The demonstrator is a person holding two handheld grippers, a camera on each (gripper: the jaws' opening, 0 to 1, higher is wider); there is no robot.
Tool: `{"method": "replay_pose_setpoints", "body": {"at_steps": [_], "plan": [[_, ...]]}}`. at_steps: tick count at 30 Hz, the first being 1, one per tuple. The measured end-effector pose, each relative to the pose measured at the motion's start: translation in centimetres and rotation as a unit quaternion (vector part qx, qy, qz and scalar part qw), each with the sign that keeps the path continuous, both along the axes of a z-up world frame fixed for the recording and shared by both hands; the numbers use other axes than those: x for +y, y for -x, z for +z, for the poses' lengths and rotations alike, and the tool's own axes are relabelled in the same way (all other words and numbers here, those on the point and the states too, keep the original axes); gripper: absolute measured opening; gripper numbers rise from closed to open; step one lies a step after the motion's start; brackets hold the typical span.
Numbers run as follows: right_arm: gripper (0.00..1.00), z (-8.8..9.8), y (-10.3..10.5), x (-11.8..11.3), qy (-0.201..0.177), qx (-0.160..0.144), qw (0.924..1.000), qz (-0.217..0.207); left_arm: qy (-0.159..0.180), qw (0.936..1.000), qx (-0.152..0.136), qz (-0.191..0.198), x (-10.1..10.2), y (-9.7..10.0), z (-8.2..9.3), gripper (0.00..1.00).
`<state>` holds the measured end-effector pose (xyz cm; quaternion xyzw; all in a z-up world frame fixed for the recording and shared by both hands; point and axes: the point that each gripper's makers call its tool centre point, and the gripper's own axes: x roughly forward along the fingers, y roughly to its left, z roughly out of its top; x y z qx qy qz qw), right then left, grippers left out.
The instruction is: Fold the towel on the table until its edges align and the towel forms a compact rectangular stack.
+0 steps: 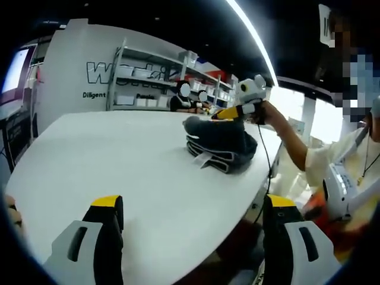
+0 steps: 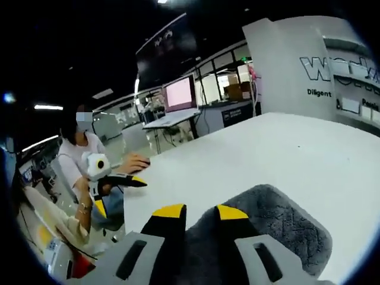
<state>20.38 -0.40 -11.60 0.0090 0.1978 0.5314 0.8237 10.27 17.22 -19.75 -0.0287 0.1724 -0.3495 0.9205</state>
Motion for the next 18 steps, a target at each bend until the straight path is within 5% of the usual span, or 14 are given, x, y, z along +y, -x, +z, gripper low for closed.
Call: {"method": "replay_pose_setpoints", "body": {"at_steps": [10, 15, 18], "plan": [[0.51, 1.4, 0.5, -4.2, 0.008, -0.069, 0.9967, -0.041, -0.012, 0.9998, -0.008, -0.014, -2.1, -0.3, 1.0, 0.95], [0.83, 1.4, 1.3, -6.5, 0.033, -0.122, 0.9902, -0.059, -0.010, 0.9998, -0.008, -0.016, -3.4, -0.9, 1.6, 0.95], [0.87, 1.0, 1.9, -8.0, 0.047, -0.136, 0.9870, -0.072, -0.008, 0.9997, -0.008, -0.020, -4.3, -1.2, 1.8, 0.94]]}}
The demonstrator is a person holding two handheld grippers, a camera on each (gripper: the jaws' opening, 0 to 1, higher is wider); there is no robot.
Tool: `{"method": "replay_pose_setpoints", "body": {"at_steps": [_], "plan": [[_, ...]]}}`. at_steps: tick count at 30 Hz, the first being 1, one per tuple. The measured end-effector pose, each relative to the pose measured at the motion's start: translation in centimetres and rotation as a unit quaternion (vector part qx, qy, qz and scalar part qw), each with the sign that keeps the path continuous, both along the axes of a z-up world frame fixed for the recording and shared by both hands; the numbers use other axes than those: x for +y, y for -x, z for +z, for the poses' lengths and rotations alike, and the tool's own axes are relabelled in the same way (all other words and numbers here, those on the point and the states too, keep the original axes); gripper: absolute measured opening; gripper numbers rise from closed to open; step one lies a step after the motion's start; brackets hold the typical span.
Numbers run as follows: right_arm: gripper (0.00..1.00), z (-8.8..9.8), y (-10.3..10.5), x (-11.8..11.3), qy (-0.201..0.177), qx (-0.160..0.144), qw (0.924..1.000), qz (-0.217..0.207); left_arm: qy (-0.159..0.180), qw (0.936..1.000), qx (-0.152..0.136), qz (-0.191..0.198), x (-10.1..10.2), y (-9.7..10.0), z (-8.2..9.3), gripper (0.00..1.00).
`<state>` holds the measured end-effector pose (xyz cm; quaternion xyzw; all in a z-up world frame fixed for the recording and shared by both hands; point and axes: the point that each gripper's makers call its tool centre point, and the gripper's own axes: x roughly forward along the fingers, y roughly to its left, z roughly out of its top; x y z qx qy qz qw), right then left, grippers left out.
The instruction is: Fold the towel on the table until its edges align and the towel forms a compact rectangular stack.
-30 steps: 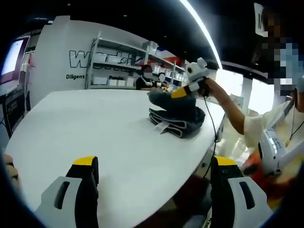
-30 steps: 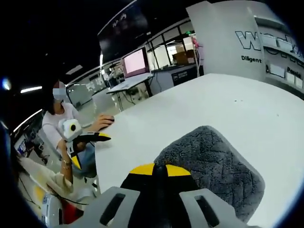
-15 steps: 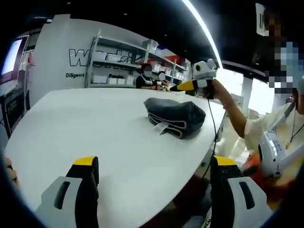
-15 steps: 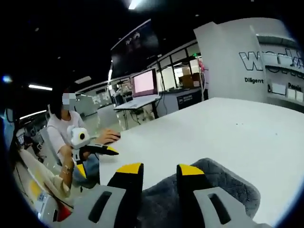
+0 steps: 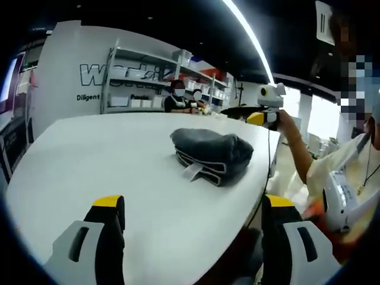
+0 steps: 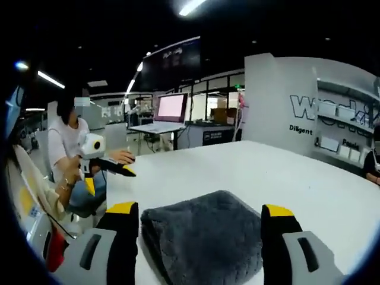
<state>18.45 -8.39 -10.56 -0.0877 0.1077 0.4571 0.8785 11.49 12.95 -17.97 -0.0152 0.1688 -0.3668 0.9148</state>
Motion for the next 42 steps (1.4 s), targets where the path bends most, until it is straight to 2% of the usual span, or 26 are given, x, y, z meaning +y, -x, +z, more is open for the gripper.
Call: {"method": "replay_pose_setpoints", "body": {"at_steps": [2, 5, 11, 15, 17, 21, 28, 31, 34, 38, 42], "plan": [[0.90, -0.6, 0.3, -1.1, 0.013, -0.005, 0.9998, -0.013, 0.000, 1.0000, -0.002, -0.002, -0.7, -0.2, 0.2, 0.94], [0.99, -1.8, 0.9, -2.9, 0.040, -0.014, 0.9984, -0.036, 0.001, 1.0000, -0.007, -0.006, -1.9, -0.5, 0.7, 0.93], [0.99, -3.9, 2.2, -5.3, 0.075, -0.028, 0.9948, -0.063, -0.003, 0.9995, -0.025, -0.020, -4.4, -1.4, 2.1, 0.91], [0.98, -4.2, 2.8, -6.3, 0.071, -0.033, 0.9940, -0.077, -0.006, 0.9989, -0.034, -0.030, -5.9, -2.0, 2.6, 0.89], [0.96, -4.3, 3.0, -6.5, 0.066, -0.037, 0.9938, -0.082, -0.008, 0.9981, -0.048, -0.039, -6.8, -2.3, 3.0, 0.88], [0.95, -4.7, 3.2, -6.7, 0.071, -0.047, 0.9920, -0.093, -0.006, 0.9971, -0.055, -0.053, -8.7, -2.8, 3.4, 0.85], [0.78, -5.6, 3.9, -6.4, 0.085, -0.065, 0.9891, -0.101, -0.007, 0.9950, -0.076, -0.065, -11.5, -3.6, 4.0, 0.66], [0.70, -5.6, 3.8, -7.0, 0.101, -0.093, 0.9817, -0.132, -0.008, 0.9947, -0.080, -0.063, -12.3, -4.1, 4.0, 0.60], [0.53, -5.6, 4.1, -7.1, 0.110, -0.108, 0.9772, -0.145, -0.024, 0.9946, -0.081, -0.059, -12.8, -4.5, 3.5, 0.54], [0.39, -5.1, 4.8, -7.1, 0.116, -0.143, 0.9671, -0.175, -0.026, 0.9945, -0.083, -0.059, -13.1, -4.4, 3.3, 0.35], [0.24, -4.8, 5.9, -6.3, 0.118, -0.170, 0.9594, -0.191, -0.021, 0.9945, -0.086, -0.055, -13.4, -4.5, 3.4, 0.32]]}}
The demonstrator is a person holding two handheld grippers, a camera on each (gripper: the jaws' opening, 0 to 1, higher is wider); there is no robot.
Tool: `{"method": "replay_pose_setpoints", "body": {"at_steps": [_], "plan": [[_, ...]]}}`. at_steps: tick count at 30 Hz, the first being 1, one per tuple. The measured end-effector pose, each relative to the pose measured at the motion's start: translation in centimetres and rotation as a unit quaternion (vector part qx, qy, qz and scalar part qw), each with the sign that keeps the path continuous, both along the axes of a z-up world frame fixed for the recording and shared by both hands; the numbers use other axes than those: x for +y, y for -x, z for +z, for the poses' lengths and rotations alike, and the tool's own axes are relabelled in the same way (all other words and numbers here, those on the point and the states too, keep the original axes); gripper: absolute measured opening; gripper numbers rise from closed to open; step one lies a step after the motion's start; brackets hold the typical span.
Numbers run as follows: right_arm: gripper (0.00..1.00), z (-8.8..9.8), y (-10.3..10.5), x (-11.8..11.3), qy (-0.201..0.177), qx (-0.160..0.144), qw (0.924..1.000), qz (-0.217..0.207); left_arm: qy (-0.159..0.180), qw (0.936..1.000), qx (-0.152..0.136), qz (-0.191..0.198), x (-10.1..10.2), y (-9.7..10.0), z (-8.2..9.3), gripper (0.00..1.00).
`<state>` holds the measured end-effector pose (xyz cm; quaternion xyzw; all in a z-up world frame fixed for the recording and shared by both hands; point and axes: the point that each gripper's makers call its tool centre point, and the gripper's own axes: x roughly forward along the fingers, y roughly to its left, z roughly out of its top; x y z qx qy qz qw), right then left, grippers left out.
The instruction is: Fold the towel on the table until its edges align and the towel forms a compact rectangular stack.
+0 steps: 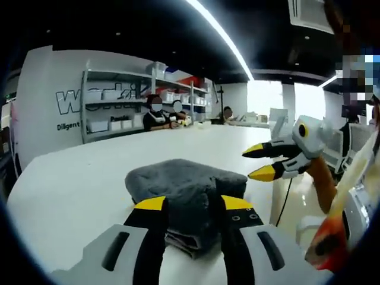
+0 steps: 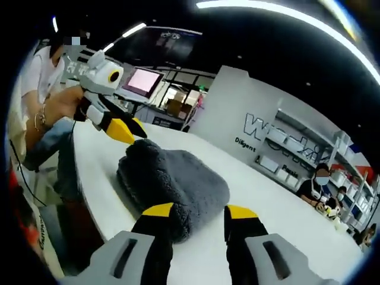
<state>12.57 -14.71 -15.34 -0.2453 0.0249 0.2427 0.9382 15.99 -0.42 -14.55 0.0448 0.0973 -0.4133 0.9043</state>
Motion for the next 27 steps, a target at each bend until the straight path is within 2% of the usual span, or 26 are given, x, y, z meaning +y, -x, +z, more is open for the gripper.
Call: {"method": "replay_pose_setpoints", "body": {"at_steps": [3, 7, 12, 16, 19, 21, 25, 27], "plan": [[0.16, -0.3, 0.9, 0.8, 0.004, -0.005, 1.0000, -0.005, -0.014, 0.9999, -0.004, 0.004, -0.3, -0.2, -0.4, 0.26], [0.07, -1.9, 1.7, 1.2, -0.002, 0.021, 0.9997, -0.016, -0.022, 0.9998, -0.003, -0.001, -0.6, -0.2, -0.9, 0.22], [0.04, -3.8, 1.2, 1.2, -0.016, 0.051, 0.9981, -0.030, -0.023, 0.9997, -0.002, -0.001, -0.8, -0.3, -1.0, 0.17], [0.04, -4.3, 0.0, 0.5, -0.006, 0.044, 0.9972, -0.060, -0.025, 0.9997, -0.001, -0.004, -0.9, -0.2, -1.2, 0.13], [0.04, -4.4, -0.9, 0.4, 0.027, 0.023, 0.9962, -0.079, -0.029, 0.9996, -0.001, -0.005, -1.0, -0.1, -1.3, 0.09], [0.04, -4.6, -1.1, 0.6, 0.037, 0.020, 0.9955, -0.085, -0.032, 0.9995, -0.002, -0.007, -1.0, -0.1, -1.3, 0.07], [0.00, -4.2, -1.4, 0.6, 0.044, 0.001, 0.9945, -0.096, -0.050, 0.9987, -0.008, -0.007, -1.1, -0.1, -1.5, 0.05], [0.00, -3.9, -1.5, 0.4, 0.032, -0.002, 0.9946, -0.098, -0.064, 0.9978, -0.018, -0.008, -1.1, 0.0, -1.5, 0.04]]}}
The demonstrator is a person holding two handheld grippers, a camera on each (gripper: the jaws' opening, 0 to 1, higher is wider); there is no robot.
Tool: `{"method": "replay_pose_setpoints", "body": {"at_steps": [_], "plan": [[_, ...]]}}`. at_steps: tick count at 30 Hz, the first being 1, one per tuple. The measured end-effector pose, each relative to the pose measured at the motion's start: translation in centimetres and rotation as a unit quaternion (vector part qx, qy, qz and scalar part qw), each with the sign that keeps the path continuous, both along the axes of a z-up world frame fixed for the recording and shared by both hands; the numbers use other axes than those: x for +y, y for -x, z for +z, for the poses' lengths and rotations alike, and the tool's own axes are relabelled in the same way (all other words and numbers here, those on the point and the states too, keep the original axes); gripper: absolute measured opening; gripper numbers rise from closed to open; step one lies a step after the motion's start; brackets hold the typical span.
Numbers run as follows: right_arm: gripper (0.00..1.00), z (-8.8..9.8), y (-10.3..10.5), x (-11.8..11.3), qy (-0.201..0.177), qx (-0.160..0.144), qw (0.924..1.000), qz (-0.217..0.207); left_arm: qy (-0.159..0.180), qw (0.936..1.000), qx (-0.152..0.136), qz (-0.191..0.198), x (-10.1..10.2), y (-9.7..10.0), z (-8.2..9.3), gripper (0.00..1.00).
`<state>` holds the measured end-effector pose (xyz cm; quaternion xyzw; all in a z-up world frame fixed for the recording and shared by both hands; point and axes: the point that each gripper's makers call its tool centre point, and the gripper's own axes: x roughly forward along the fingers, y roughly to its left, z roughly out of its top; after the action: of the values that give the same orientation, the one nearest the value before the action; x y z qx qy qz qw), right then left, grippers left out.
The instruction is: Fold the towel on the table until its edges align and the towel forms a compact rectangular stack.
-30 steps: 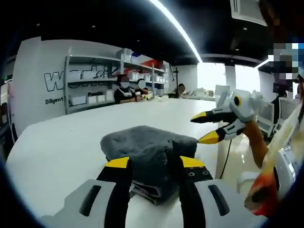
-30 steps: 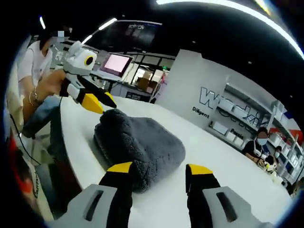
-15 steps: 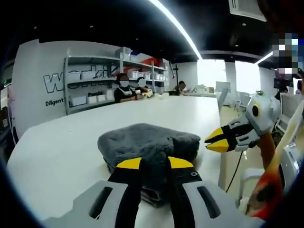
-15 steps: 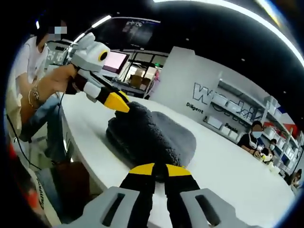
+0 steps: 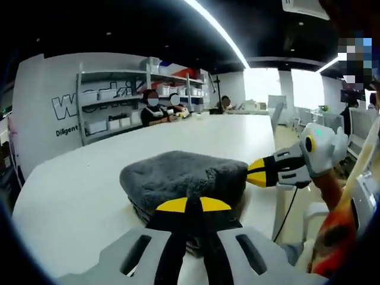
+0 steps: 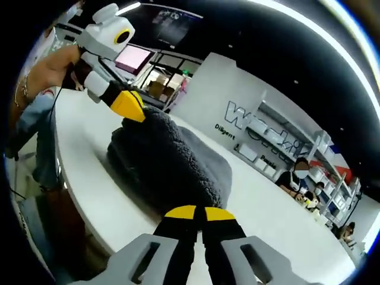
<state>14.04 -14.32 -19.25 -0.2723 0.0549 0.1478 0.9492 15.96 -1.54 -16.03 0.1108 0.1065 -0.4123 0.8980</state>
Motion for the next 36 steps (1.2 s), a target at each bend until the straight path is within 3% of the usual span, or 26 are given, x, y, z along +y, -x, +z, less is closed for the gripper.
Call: {"method": "replay_pose_setpoints", "body": {"at_steps": [5, 10, 13, 18, 25, 28, 33, 36], "plan": [[0.00, 0.6, 0.3, -0.5, -0.095, 0.015, 0.9953, 0.007, -0.031, 0.9987, -0.040, 0.002, 0.3, 0.0, 0.7, 0.03], [0.00, -0.2, 0.0, -1.5, -0.195, 0.060, 0.9789, 0.007, -0.046, 0.9985, -0.027, -0.007, 0.5, 0.1, -0.3, 0.03], [0.00, -0.4, 0.0, -2.1, -0.223, 0.067, 0.9726, 0.002, -0.073, 0.9966, -0.034, -0.017, 0.6, 0.7, -1.0, 0.02], [0.00, -1.2, -0.3, -2.2, -0.229, 0.080, 0.9702, -0.002, -0.131, 0.9901, -0.048, -0.016, 1.2, 0.5, -2.1, 0.02], [0.00, -2.6, -0.4, -2.4, -0.220, 0.099, 0.9704, -0.005, -0.155, 0.9870, -0.028, -0.033, 0.8, 0.9, -3.9, 0.02], [0.00, -2.5, -0.3, -2.3, -0.198, 0.095, 0.9756, 0.001, -0.158, 0.9864, -0.029, -0.036, 0.7, 0.9, -3.9, 0.03], [0.01, -1.8, 0.1, -2.0, -0.196, 0.093, 0.9757, 0.032, -0.140, 0.9887, -0.032, -0.041, 0.9, 1.0, -3.3, 0.05], [0.12, -1.6, 0.7, -1.2, -0.197, 0.110, 0.9722, 0.063, -0.124, 0.9908, -0.029, -0.048, 0.9, 1.5, -2.9, 0.12]]}}
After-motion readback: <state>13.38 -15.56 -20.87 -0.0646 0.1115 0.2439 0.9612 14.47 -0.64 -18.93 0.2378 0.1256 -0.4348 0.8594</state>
